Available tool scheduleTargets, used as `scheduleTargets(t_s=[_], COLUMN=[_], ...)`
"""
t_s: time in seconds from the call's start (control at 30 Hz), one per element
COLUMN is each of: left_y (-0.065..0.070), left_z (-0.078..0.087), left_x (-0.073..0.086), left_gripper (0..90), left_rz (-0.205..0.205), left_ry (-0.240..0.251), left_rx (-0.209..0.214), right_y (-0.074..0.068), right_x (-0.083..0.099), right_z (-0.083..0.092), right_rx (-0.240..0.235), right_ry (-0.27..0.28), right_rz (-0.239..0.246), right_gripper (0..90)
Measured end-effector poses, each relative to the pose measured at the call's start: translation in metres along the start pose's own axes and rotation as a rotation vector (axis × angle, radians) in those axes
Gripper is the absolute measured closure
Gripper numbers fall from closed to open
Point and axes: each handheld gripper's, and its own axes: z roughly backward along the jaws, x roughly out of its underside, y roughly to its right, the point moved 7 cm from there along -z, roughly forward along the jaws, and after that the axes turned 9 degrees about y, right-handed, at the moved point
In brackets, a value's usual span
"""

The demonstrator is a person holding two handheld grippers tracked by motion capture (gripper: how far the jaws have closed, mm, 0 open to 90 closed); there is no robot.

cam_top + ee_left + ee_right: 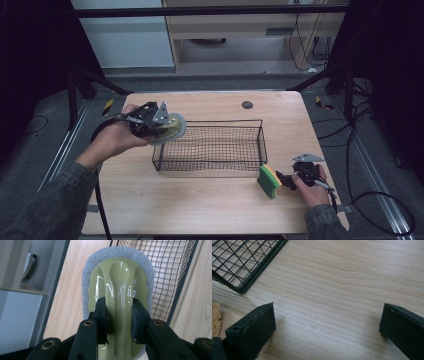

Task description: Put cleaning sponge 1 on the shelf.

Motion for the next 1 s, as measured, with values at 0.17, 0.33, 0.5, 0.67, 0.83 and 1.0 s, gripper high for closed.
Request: scheduleTargets(t_s=[0.17,0.33,0.5,0.67,0.83,1.0], left_y=[0.002,0.003,0.005,0.005,0.004,0.001], left_z=[-0.004,-0.004,-0.01,-0.018,-0.025,-0.026], left_x=[-0.007,-0.013,-0.017,-0.019,-0.017,-0.017], left_gripper=[70.5,70.5,70.5,70.5,70.5,70.5], left_rz=[-0.039,-0.061,-0.085,-0.114,-0.122,-0.133], left_ry=[0.015,0.017,0.02,0.031,0.021,0.008], left_rx=[0.018,0.037,0.048,0.05,0.047,0.036], right_y=[-0.001,-0.001,-0.002,-0.002,-0.002,-0.001], right_x=[0.001,0.001,0.001,0.001,0.001,0.001], right_z=[0.001,0.001,0.002,0.002,0.002,0.002], right_rx=[-0.01,-0.012,-0.01,-0.009,-0.009,-0.008], right_ry=[-0.002,-0.003,0.0,0.001,0.0,0.0], right_rz=[0.003,0.002,0.002,0.005,0.008,0.009], right_gripper=[0.5,0.5,0.5,0.4,0.5,0.5])
